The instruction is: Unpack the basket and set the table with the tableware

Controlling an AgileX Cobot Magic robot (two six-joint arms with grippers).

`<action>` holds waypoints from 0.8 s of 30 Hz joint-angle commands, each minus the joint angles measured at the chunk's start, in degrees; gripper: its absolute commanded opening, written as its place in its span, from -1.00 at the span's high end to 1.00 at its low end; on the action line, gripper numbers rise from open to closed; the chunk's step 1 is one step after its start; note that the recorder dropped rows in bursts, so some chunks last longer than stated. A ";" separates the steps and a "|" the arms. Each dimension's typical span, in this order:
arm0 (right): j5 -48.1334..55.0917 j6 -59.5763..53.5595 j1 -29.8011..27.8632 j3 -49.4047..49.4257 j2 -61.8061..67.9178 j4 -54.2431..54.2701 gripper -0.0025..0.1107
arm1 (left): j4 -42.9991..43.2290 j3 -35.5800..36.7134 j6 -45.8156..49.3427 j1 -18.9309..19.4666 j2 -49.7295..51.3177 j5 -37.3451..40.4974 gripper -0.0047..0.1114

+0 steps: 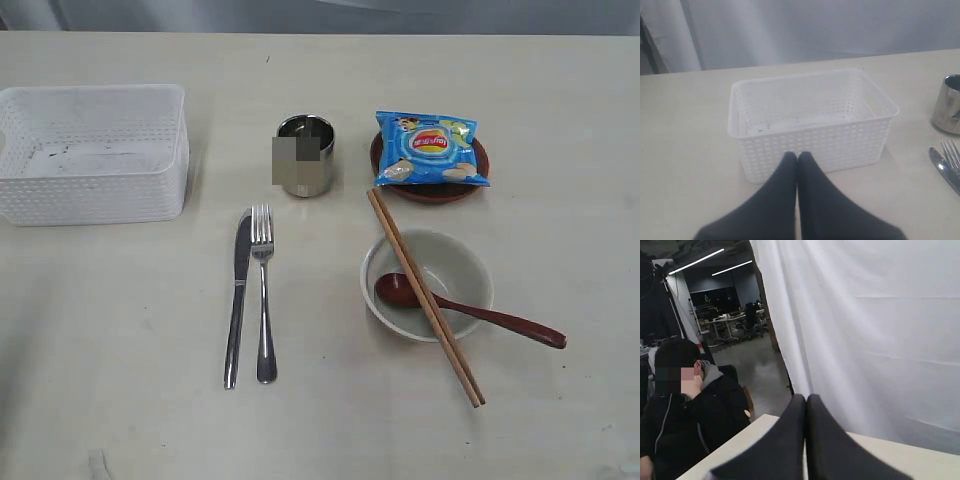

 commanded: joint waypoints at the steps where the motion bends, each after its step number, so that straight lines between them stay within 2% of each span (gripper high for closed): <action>1: -0.51 -0.17 -0.02 0.23 -2.14 -0.42 0.96 | -0.08 0.15 0.09 1.26 -0.26 -0.41 0.92; 12: -0.91 -0.61 -1.54 1.26 -8.96 -2.29 0.96 | -0.61 0.15 0.09 2.17 -0.26 -0.41 0.92; 20: -1.96 -0.61 -13.70 12.41 -18.85 -1.58 0.96 | -0.61 0.15 0.09 2.17 -0.26 -0.41 0.92; 24: -1.96 -0.61 -20.25 19.71 -22.14 6.79 0.96 | -0.61 0.15 0.09 2.17 -0.26 -0.41 0.92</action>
